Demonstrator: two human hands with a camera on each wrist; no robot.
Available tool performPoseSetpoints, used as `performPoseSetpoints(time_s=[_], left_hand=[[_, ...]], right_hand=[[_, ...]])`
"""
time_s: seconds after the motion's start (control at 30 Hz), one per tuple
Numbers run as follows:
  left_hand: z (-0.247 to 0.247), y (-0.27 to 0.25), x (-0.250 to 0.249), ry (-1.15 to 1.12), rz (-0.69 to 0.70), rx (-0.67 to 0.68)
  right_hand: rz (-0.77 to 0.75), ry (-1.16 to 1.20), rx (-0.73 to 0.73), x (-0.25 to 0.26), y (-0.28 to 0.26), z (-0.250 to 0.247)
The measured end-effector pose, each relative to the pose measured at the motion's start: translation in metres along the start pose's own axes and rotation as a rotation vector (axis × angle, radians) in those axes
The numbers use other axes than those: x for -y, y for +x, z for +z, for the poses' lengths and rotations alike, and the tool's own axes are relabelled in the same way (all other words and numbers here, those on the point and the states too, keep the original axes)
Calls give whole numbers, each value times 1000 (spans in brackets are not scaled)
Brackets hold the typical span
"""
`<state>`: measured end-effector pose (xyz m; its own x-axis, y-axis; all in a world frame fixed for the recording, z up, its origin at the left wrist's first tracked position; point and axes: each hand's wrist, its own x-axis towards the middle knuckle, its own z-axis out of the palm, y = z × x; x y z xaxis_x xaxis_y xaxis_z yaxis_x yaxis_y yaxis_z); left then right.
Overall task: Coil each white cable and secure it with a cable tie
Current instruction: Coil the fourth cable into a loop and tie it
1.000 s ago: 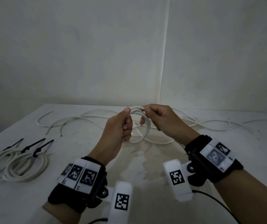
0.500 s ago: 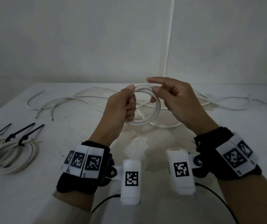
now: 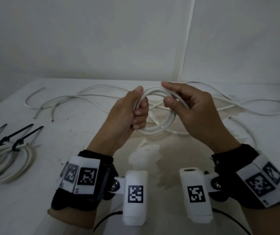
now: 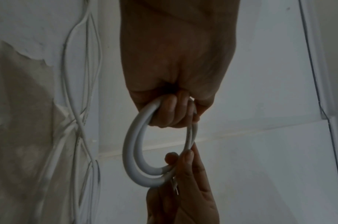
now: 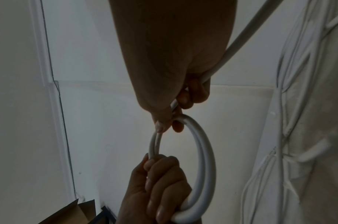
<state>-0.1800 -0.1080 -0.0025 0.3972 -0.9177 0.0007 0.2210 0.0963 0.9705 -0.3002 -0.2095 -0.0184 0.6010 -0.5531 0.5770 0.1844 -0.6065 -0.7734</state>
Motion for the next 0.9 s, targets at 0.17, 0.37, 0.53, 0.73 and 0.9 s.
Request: performPoseSetpoints(time_s=[0.17, 0.37, 0.53, 0.73, 0.9], left_hand=[[0, 1, -1, 4, -41, 34], [5, -1, 2, 75, -56, -15], [9, -1, 0, 81, -48, -13], [17, -6, 2, 173, -83, 64], [21, -8, -1, 190, -59, 81]], right_hand=[[-45, -63, -22, -4, 0, -3], [-71, -122, -69, -7, 2, -10], [-60, -120, -5, -3, 4, -16], [-98, -189, -124, -1, 6, -25], [-87, -182, -189, 4, 9, -30]])
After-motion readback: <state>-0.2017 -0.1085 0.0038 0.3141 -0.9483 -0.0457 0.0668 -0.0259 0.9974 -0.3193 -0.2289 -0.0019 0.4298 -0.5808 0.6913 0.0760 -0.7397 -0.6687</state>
